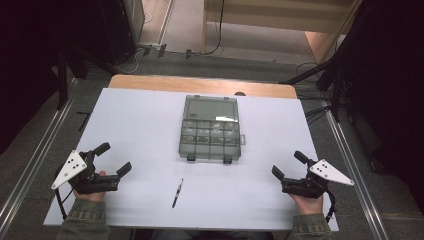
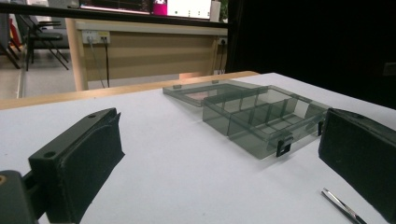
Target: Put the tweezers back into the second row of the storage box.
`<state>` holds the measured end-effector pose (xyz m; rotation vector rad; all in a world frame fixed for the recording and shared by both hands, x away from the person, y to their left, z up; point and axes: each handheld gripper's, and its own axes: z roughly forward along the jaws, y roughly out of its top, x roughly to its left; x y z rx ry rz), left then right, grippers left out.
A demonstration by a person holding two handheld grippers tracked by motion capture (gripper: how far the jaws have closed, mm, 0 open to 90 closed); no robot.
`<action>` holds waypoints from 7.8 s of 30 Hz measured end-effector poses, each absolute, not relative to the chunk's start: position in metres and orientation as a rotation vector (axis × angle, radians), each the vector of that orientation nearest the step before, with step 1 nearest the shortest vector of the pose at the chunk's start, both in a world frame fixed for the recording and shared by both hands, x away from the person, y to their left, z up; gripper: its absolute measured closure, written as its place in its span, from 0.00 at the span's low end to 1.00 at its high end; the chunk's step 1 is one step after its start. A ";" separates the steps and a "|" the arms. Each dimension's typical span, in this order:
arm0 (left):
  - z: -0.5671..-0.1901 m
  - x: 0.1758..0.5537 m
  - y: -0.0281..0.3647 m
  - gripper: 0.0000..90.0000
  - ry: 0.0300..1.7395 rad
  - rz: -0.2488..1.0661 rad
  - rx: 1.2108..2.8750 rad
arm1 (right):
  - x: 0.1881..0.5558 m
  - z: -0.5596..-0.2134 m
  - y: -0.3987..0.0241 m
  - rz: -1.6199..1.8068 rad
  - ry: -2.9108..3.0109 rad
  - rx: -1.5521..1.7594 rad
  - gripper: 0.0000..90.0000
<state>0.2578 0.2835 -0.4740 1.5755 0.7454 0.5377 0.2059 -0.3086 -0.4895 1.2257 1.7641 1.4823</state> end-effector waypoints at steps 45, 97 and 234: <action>-0.474 0.258 0.282 0.00 0.748 0.533 1.572 | 0.227 -0.468 -0.238 1.361 2.165 1.011 0.00; -0.474 0.258 0.283 0.00 0.747 0.528 1.565 | 0.254 -0.457 -0.141 1.185 2.553 0.703 0.00; -0.474 0.261 0.283 0.00 0.738 0.514 1.549 | 0.293 -0.460 -0.053 1.146 2.861 0.273 0.96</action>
